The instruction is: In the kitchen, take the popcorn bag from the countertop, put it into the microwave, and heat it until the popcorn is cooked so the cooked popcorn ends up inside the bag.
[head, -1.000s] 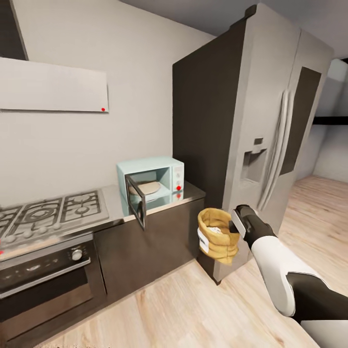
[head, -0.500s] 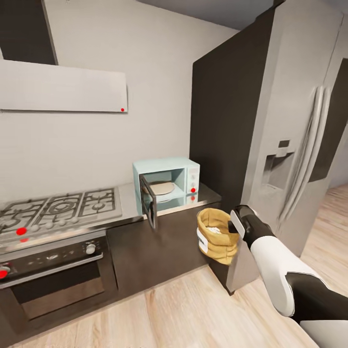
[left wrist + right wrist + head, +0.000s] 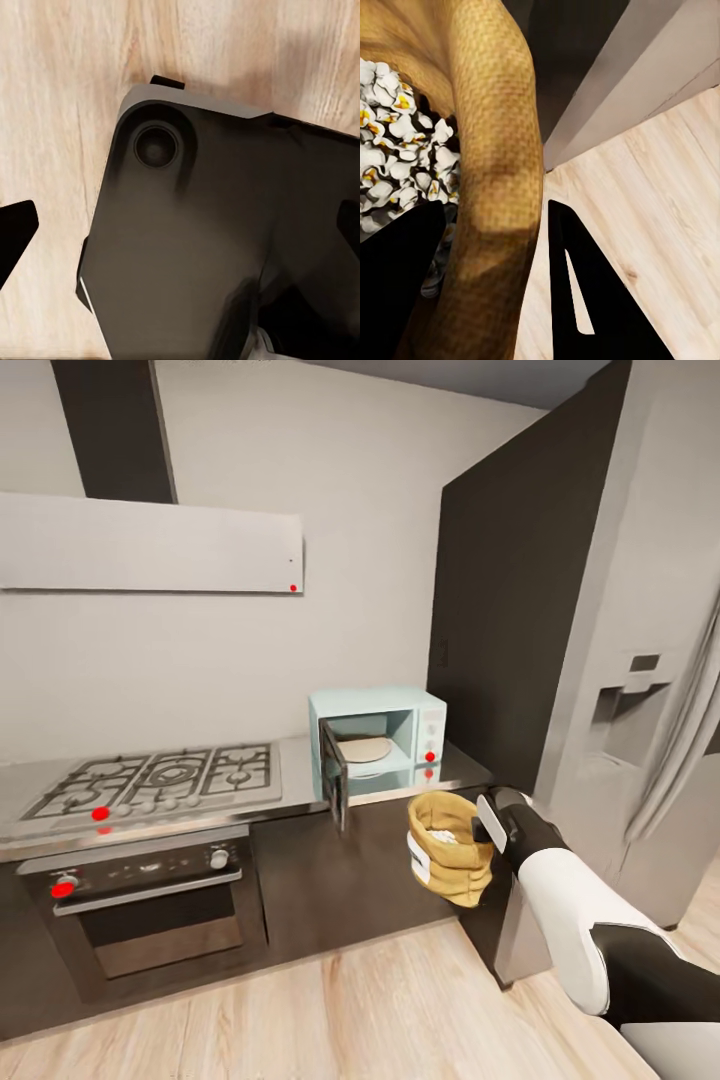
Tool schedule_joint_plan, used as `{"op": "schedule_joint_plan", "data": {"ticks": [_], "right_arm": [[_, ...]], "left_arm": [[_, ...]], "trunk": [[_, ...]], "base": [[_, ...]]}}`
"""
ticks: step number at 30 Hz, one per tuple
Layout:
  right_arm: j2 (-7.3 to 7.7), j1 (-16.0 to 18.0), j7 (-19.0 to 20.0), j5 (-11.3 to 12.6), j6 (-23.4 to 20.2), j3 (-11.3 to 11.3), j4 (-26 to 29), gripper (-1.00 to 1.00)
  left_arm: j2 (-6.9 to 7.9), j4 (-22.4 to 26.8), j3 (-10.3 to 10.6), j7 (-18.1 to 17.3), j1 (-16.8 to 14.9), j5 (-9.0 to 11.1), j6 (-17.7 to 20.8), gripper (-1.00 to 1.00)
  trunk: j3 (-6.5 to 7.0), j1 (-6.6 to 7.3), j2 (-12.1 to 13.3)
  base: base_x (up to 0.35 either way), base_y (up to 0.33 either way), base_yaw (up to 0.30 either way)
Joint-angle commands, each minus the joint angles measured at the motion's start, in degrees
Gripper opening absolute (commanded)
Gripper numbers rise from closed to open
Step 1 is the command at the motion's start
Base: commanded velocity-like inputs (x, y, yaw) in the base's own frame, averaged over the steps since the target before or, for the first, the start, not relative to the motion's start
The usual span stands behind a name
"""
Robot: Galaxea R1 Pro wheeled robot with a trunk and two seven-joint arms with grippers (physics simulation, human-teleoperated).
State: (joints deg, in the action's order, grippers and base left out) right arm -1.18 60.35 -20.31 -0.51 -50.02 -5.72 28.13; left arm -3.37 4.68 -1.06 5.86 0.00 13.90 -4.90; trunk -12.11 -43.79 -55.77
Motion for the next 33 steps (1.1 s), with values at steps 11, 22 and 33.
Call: {"op": "schedule_joint_plan", "data": {"ticks": [11,22,33], "right_arm": [[-0.13,0.03,-0.17,-0.02,-0.17,-0.35,0.06,-1.0],[-0.96,0.03,0.27,-0.1,-2.54,-0.24,0.09,-1.0],[-2.76,0.03,0.97,-0.55,-9.98,0.25,3.57,-1.0]], "left_arm": [[0.02,0.06,-0.08,0.14,0.0,0.21,-0.11,1.0],[0.03,0.06,-0.08,0.12,0.0,0.25,-0.11,1.0],[0.2,0.06,-0.08,0.12,0.0,3.72,-0.11,1.0]], "trunk": [[-0.07,0.0,-0.04],[-0.07,0.0,-0.04],[-0.07,0.0,-0.04]], "base": [[0.0,-0.138,0.202],[0.0,-0.008,0.003],[0.0,0.0,0.0]]}}
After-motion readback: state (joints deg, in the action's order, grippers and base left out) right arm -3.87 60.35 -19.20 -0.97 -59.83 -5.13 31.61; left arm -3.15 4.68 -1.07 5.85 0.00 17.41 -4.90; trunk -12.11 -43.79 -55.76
